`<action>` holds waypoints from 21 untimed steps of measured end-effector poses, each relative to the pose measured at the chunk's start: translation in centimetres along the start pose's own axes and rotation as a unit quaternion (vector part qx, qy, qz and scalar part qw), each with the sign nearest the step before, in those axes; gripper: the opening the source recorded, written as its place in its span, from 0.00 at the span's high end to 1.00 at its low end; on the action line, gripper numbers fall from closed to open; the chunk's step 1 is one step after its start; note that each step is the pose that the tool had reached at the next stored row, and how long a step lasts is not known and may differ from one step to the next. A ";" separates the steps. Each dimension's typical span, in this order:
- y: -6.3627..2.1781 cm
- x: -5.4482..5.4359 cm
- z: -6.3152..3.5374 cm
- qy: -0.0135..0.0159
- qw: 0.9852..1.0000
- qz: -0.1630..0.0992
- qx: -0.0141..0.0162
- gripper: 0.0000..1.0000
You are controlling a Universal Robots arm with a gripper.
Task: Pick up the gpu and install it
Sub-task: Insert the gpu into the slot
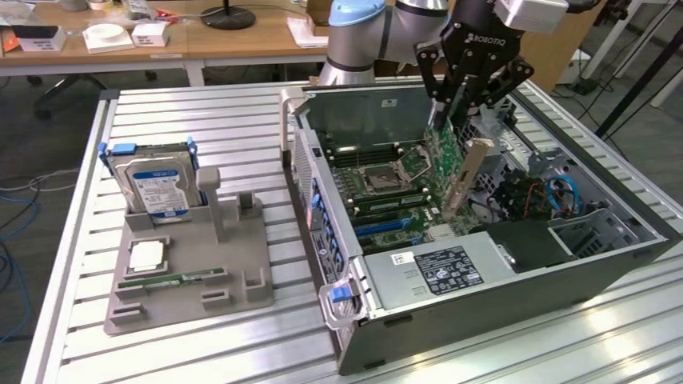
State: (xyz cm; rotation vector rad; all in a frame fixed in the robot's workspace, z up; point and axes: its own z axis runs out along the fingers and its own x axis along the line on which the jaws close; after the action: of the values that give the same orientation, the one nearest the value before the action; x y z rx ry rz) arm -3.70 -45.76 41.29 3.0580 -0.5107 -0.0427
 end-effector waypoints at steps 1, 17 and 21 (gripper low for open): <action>0.00 0.0 0.00 0.000 1.000 0.008 0.000 0.74; 0.00 0.0 0.03 -0.005 0.994 0.107 0.002 0.74; 0.00 0.0 0.04 -0.006 0.990 0.142 0.003 0.74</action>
State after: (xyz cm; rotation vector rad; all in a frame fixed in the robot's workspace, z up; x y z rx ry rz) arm -3.71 -45.76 41.25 2.9581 -0.9422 -0.0514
